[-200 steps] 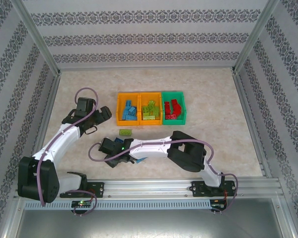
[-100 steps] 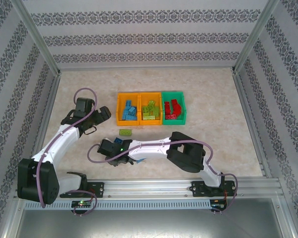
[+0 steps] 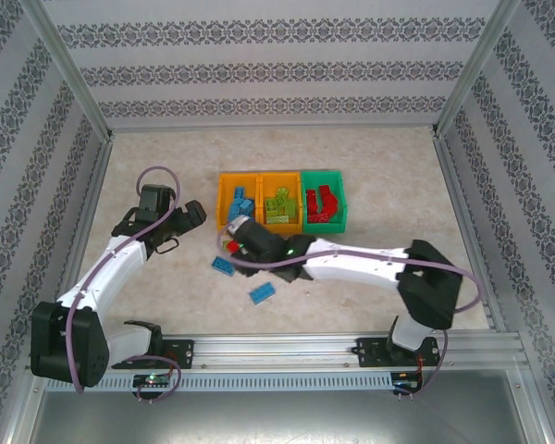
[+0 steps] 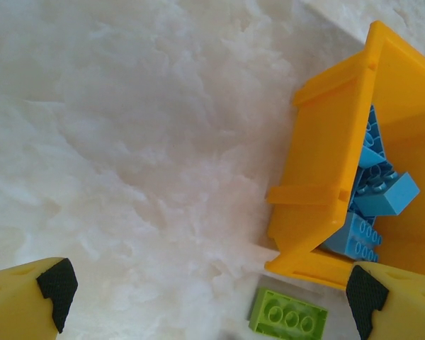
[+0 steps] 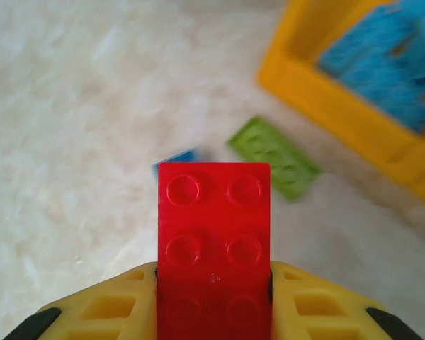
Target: Sort the legos into containers by color
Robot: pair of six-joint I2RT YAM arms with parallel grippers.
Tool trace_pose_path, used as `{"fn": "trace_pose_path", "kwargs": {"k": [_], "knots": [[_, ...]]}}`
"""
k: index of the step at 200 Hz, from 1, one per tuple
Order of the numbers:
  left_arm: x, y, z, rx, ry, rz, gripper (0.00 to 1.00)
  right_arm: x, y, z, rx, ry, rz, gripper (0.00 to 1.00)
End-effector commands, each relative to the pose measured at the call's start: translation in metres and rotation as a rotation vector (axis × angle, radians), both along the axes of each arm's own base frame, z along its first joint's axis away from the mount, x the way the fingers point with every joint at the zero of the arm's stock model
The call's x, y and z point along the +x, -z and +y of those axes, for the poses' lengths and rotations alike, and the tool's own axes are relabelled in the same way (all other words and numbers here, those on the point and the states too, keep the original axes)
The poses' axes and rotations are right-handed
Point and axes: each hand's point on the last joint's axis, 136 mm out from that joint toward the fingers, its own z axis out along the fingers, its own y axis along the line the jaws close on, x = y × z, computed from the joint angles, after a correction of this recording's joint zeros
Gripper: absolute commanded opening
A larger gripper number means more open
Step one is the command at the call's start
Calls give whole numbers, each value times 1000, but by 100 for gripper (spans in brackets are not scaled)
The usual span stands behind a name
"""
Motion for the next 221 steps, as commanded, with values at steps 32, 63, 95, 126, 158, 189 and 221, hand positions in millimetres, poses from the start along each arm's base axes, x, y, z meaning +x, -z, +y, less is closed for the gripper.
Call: {"fn": "trace_pose_path", "kwargs": {"k": [32, 63, 95, 126, 158, 189, 221], "knots": [[-27, 19, -6, 21, 76, 60, 100, 69, -8, -117, 66, 345, 35, 24], [-40, 26, -23, 45, 155, 77, 100, 102, -5, -174, 55, 504, 70, 24], [-52, 27, -43, 82, 262, 64, 100, 126, 2, -202, -2, 570, 113, 25], [-61, 29, -59, 131, 339, 61, 100, 155, 12, -223, -5, 658, 151, 29], [-69, 39, -71, 182, 407, 89, 100, 180, 17, -219, -7, 653, 177, 32], [-76, 49, -80, 208, 466, 121, 100, 197, 25, -216, -37, 646, 200, 34], [-82, 58, -83, 251, 510, 170, 100, 203, 35, -220, -43, 665, 227, 47]]}}
